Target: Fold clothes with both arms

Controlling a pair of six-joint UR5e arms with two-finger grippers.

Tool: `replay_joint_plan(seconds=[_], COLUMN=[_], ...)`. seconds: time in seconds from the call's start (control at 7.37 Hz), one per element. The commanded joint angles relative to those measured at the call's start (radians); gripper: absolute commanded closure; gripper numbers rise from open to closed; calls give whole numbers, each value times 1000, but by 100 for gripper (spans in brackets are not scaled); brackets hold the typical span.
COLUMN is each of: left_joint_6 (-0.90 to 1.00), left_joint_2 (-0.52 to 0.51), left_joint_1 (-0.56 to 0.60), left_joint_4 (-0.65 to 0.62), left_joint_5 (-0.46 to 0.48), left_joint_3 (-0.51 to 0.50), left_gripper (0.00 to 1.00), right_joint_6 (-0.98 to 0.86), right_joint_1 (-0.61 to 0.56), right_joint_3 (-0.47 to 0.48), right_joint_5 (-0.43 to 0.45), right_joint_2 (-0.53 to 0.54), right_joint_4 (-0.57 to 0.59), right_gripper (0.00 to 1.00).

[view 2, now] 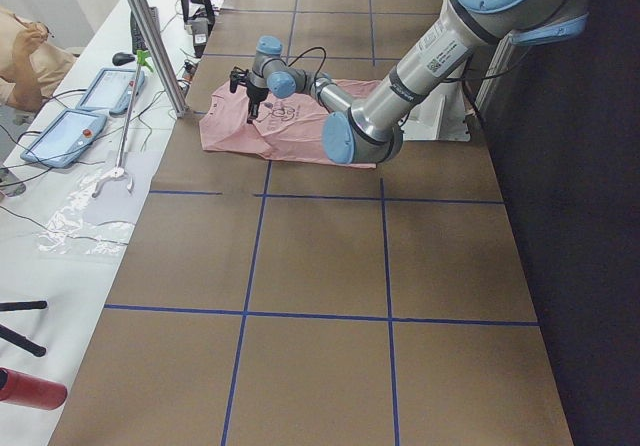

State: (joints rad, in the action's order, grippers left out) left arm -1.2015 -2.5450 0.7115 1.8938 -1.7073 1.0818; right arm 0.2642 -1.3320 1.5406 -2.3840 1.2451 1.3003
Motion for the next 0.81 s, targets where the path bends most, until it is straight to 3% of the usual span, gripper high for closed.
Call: replay_joint_plan(seconds=[0.0,0.27,0.68], left_joint_6=[83,155,192], left_joint_2=[8,180,411], left_joint_1=[-1,2,-9], left_joint_4=[-6,-10,-6], left_joint_5=[-15,-110,-166], left_joint_3=[36,305,634], left_gripper=[0,0,0], right_joint_6=[19,242,693], right_joint_1=[19,107,426], right_joint_3=[32,138,495], right_joint_5=[0,23,250], right_joint_2=[-1,2,164], right_joint_4=[2,8,14], right_gripper=[0,0,0])
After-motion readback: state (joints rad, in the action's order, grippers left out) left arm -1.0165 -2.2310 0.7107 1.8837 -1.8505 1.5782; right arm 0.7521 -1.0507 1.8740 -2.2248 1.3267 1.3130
